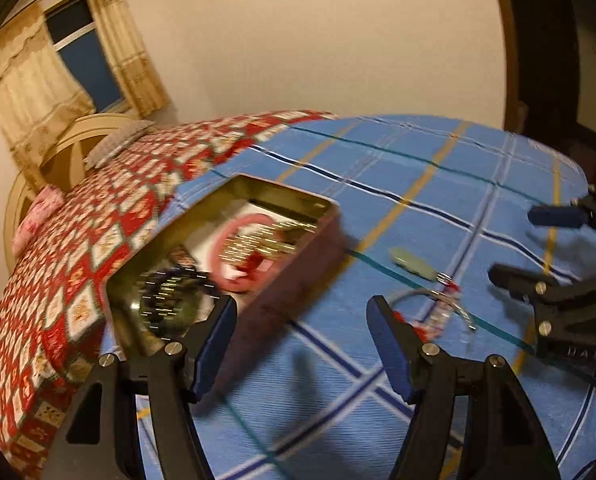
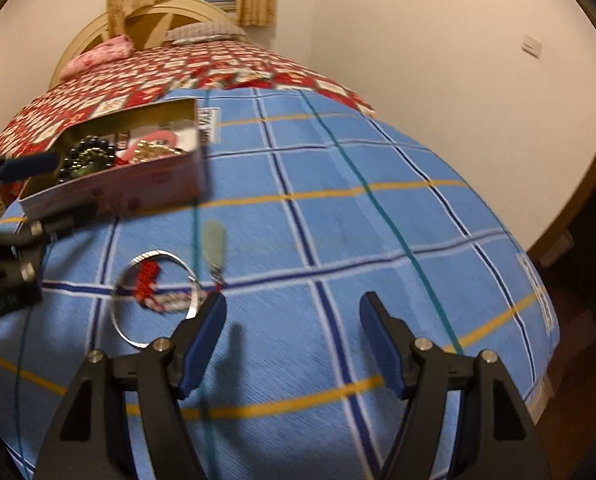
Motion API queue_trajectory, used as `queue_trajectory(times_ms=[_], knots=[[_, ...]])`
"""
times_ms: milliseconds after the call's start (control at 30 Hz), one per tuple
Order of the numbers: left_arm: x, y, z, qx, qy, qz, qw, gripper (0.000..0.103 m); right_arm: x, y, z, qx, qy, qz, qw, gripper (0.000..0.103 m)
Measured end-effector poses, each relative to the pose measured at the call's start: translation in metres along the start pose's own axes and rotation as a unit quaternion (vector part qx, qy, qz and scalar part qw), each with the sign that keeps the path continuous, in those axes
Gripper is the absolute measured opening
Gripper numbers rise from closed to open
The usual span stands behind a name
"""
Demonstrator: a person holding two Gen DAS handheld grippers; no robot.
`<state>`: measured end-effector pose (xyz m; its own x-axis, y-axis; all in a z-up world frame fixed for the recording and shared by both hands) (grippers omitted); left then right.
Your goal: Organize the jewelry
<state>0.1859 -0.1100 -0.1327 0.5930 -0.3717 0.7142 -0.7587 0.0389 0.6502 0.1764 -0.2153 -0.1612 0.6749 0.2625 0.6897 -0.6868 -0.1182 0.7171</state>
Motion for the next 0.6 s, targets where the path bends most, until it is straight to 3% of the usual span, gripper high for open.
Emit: queue_trajectory(times_ms=[200, 267, 367, 600], knots=[[-0.017, -0.022, 0.021, -0.019, -0.011, -0.034, 0.9992, 0.063, -0.009, 0.002, 0.009, 0.005, -0.020, 0.002, 1.000, 0.074], [-0.022, -0.029, 0.025, -0.039, -0.007, -0.051, 0.9979, 0.030, -0.011, 0.002, 0.009, 0.007, -0.021, 0.002, 1.000, 0.074], [-0.024, -0.029, 0.031, -0.061, -0.007, -0.056, 0.9966, 0.003, -0.010, 0.002, 0.009, 0.008, -0.021, 0.003, 1.000, 0.074], [-0.015, -0.004, 0.016, -0.062, 0.011, -0.014, 0.9979, 0.002, -0.010, 0.002, 0.007, 0.011, -0.022, 0.001, 1.000, 0.074]])
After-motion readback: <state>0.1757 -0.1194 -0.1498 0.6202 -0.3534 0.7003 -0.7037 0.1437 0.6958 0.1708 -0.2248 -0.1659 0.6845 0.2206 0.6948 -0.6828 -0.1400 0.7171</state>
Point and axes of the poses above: each gripper's, at about its wrist camera, not at the fingertips, and y roughly against the way its jaws point, z to its right, x to its top, the point moved 9 cm from there along -y, roughly the way its jaws point, and after that the axes turned 3 degrees about z, right-handed, at the moved point
